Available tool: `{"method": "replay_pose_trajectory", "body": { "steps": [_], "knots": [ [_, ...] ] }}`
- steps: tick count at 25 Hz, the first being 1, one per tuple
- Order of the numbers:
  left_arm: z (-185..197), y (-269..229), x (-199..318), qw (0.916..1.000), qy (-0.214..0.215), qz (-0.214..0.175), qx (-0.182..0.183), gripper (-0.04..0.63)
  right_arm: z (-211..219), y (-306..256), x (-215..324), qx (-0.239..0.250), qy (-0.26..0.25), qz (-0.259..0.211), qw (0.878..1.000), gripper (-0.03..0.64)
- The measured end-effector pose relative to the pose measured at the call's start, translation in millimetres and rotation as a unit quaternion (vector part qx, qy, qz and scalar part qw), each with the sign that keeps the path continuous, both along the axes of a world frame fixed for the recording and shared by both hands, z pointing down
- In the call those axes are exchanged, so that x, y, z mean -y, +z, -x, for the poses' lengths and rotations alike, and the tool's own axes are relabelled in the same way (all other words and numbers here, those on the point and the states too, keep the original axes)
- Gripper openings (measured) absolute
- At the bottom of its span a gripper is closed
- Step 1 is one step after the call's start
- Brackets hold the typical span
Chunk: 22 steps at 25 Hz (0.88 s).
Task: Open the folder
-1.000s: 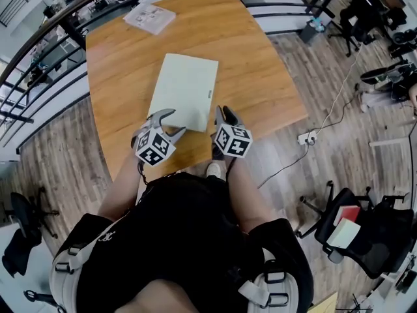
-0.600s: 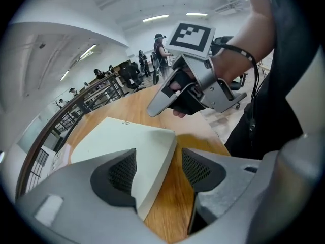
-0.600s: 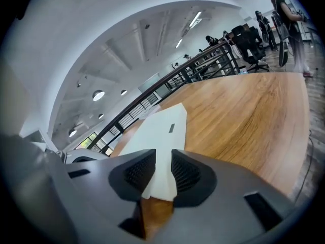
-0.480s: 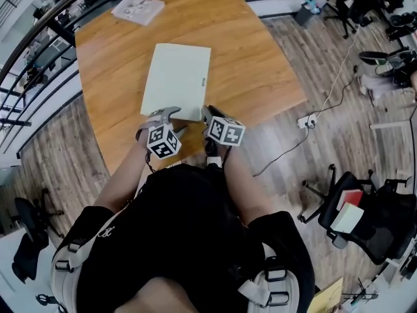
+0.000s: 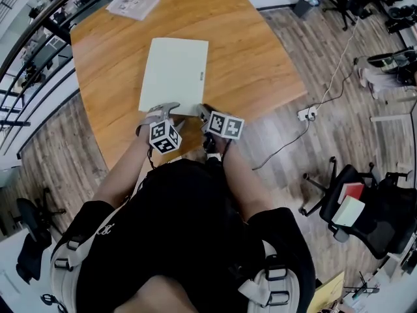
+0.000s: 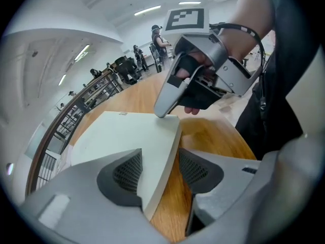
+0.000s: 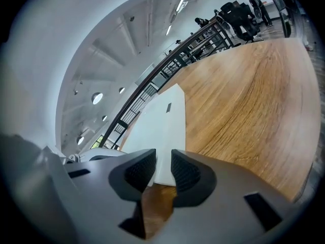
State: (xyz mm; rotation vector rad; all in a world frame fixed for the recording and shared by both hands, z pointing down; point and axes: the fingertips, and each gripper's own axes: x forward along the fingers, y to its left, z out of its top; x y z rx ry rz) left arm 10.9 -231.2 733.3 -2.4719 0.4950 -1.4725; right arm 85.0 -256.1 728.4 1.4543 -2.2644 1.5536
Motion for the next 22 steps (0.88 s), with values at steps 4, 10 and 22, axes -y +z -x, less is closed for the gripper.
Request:
{"method": "replay_pose_trajectory", "body": {
  "steps": [4,10,22],
  "knots": [
    [-0.5,-0.8,4.1,0.9997,-0.023,-0.008,-0.008,0.173,-1.6,5.5,-2.4,0.093,0.026,0.025,0.995,0.077],
    [0.3,-3.1,3.7,0.9960,-0.047,0.043,-0.062,0.149,-2.0,7.8,-1.0,0.151,0.030,0.038,0.987,0.075],
    [5.0,-14.1,7.4,0.9481,-0.152,0.180,-0.214,0.108,-4.6,7.5,-1.8,0.199,0.052,0.039,0.978,0.092]
  ]
}}
